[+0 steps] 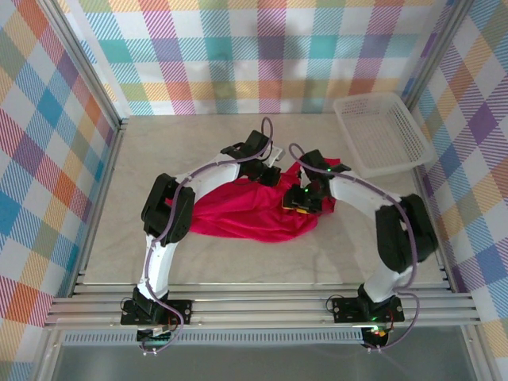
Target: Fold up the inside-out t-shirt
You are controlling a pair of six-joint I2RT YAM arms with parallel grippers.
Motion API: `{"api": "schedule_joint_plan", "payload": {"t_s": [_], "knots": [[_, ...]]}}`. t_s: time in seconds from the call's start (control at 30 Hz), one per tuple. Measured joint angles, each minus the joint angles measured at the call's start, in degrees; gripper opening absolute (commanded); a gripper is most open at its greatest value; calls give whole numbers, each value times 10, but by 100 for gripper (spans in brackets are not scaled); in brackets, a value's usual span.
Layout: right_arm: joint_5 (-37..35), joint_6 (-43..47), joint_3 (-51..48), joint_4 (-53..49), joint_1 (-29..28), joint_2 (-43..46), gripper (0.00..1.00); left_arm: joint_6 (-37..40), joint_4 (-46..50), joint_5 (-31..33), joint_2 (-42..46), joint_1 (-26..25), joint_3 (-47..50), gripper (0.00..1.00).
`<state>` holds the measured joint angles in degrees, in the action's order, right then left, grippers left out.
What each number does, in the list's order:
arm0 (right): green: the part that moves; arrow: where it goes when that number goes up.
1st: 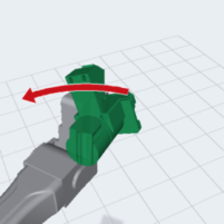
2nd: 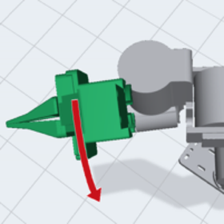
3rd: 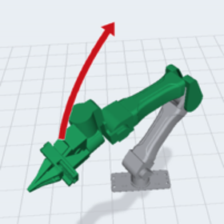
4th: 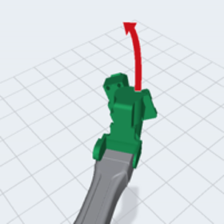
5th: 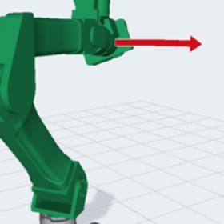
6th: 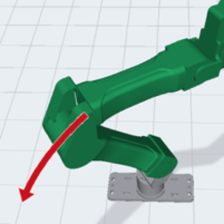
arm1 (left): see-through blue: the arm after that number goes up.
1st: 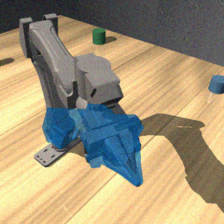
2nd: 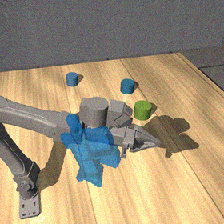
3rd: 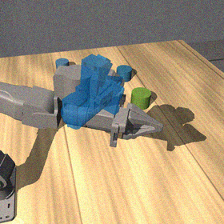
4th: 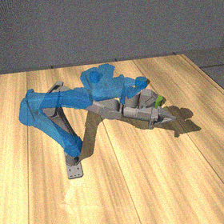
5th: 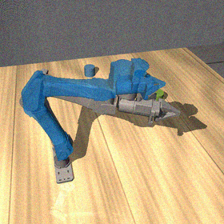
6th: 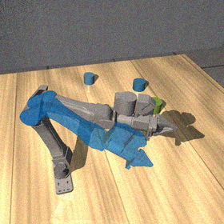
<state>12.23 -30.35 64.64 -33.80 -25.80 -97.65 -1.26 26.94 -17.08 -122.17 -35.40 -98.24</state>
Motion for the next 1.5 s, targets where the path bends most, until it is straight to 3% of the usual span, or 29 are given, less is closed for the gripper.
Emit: {"api": "schedule_joint_plan", "payload": {"t_s": [0.1, 0.13, 0.23, 0.27, 0.47, 0.77, 1.0, 1.03, 1.1, 1.2, 1.37, 1.5], "knots": [[-33, -18, 4, 16, -2, -44, 52, -14, 0, 0, 0, 4, 0, 0], [-46, -22, 11, 17, -2, -55, 47, -17, 0, 0, 0, 4, 0, 0], [-82, -30, 42, 23, -2, -76, 6, -23, 2, -3, 1, 7, 2, 0], [-88, -33, 52, 23, -2, -78, 0, -23, 2, -5, 2, 8, 3, 1], [-81, -19, 89, 2, -2, -40, 0, -39, 59, -16, 5, 25, -18, 7], [4, 9, -35, -27, 19, 240, 0, -86, 96, -70, -5, 64, -70, 0], [25, 15, -102, -33, 51, 315, 0, -112, 110, -56, -12, 54, -71, 0], [29, 15, -108, -33, 56, 316, 0, -114, 110, -46, -12, 55, -71, 5], [34, 12, -123, -34, 67, 316, 0, -114, 92, -12, -3, 55, -49, 36], [37, -8, -148, -35, 90, 308, 0, -106, 59, 41, 44, 55, 37, 56], [76, -57, -185, 4, 128, 283, 0, -84, -17, 64, 185, 20, 198, 60], [96, -70, -185, 27, 133, 268, 0, -100, -88, 34, 251, -42, 246, 58]]}}
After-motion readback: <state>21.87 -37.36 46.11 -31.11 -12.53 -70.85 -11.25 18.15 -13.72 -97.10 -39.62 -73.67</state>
